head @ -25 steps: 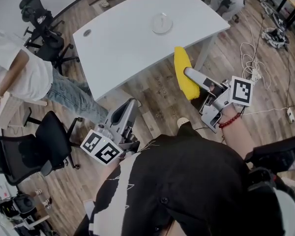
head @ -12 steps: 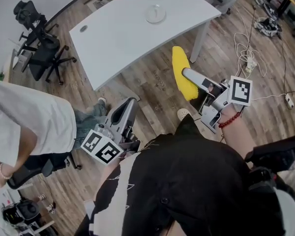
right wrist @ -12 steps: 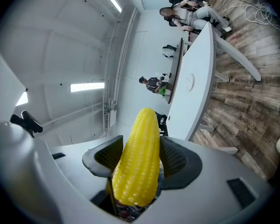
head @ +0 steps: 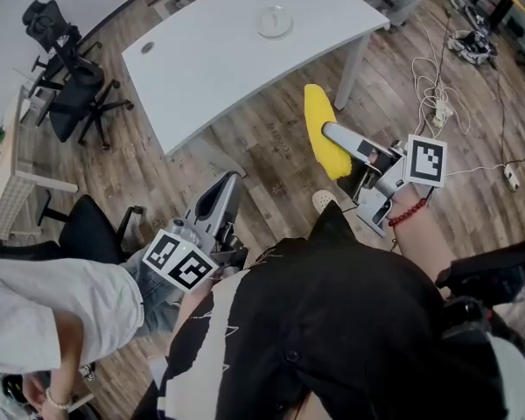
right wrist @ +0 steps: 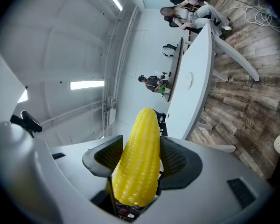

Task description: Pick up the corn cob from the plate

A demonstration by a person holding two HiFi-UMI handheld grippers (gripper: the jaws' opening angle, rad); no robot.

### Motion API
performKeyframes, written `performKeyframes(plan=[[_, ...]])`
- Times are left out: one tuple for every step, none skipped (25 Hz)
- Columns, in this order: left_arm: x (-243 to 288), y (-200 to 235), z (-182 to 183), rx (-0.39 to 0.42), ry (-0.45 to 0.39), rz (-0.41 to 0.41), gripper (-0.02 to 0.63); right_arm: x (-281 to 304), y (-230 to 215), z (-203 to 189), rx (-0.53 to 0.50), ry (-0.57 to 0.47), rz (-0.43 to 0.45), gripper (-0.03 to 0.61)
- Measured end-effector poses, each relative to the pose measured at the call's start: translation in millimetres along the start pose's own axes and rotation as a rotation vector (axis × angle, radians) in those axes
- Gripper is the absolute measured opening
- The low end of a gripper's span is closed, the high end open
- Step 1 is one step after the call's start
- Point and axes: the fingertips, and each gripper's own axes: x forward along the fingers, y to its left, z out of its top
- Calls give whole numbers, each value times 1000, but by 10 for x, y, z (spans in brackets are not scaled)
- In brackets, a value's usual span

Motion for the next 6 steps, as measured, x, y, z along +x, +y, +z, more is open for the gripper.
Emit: performKeyframes(plan=[[-1,0,4,0,-1,1,12,1,3,0,1,1,1,252],[-3,2,6,0,-1,1,12,3,6,-1,1,2,1,252],[-6,5,8,0,-1,1,12,7,9,-2,2,3,2,252],[-11,9,9,-1,0,1,12,12,13,-6,3,5,3,252],[-18,14,10,-1,0,2,12,19,17,-11,5,8,4,252],[-25,19,11,-2,0,3,12,27,21,-17,6,11,5,252]])
